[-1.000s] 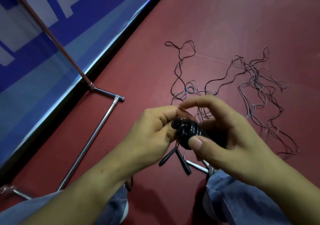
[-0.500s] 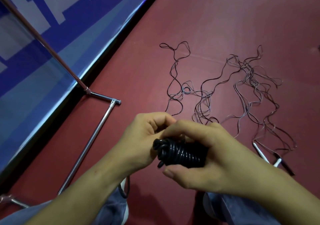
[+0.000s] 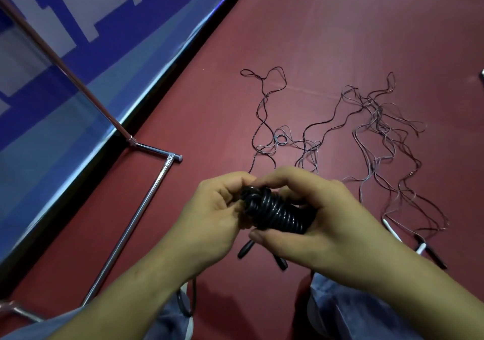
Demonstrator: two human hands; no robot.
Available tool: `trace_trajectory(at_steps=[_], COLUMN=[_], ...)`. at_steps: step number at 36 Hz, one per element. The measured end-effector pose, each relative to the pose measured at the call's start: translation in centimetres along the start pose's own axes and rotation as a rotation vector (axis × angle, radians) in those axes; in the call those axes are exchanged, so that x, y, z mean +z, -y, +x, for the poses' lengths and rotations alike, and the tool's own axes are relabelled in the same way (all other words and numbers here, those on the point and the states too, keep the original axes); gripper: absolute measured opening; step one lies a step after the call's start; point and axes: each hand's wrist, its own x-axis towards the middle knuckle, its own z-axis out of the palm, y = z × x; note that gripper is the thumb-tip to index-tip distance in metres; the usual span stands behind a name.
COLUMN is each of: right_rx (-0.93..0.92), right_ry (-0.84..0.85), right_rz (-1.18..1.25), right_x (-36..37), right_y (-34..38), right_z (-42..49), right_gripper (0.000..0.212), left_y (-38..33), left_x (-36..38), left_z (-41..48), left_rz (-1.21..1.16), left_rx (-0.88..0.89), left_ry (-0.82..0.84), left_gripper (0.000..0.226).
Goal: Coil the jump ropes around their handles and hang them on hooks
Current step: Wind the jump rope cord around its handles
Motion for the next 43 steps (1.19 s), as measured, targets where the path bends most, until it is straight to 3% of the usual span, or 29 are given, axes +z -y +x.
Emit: trace_trajectory(at_steps=[4, 11, 16, 22, 28, 33, 37, 43], right_rx=[-0.012, -0.034, -0.012, 0.045, 0.046, 0.017, -0.002, -0.007], right_ry=[-0.011, -0.026, -0.095, -0.205, -0.176, -0.08, -0.061, -0.156], right_rz=[-0.027, -0.038, 0.033, 0.18, 0.173, 0.31, 0.278, 0.336], right_x=[-0.1, -0.3, -0.1, -0.1, -0.4, 0.1, 0.2, -0.6], right_y=[0.1, 0.3, 0.0, -0.4, -0.1, 0.4, 0.4, 0.1], right_z=[0.0, 0.0, 0.0, 0.5, 0.8, 0.3, 0.2, 0.6], right_gripper=[0.041, 0.039, 0.039, 0.042, 0.044, 0.021, 0.018, 0.019], left_y=[-0.1, 0.0, 0.3, 0.2, -0.3, -0.3, -0.3, -0.6], left_x=[-0.1, 0.0, -0.3, -0.4, -0.8, -1.1, -0.9, 0.0], left_z=[0.1, 0.1, 0.1, 0.3, -0.1, 0.3, 0.2, -0.8], left_rz=[0.023, 0.083, 0.293, 0.449, 0.395, 0.34, 0.271, 0.423], left_rx=[0.011, 0.017, 0.113, 0.234, 0.208, 0.142, 0.042, 0.132], left_ry=[-0.064, -0.027, -0.073, -0.044, -0.059, -0.115, -0.083, -0.051], left_gripper=[0.043, 0.051, 0.027, 0.021, 0.021, 0.014, 0.017, 0.029])
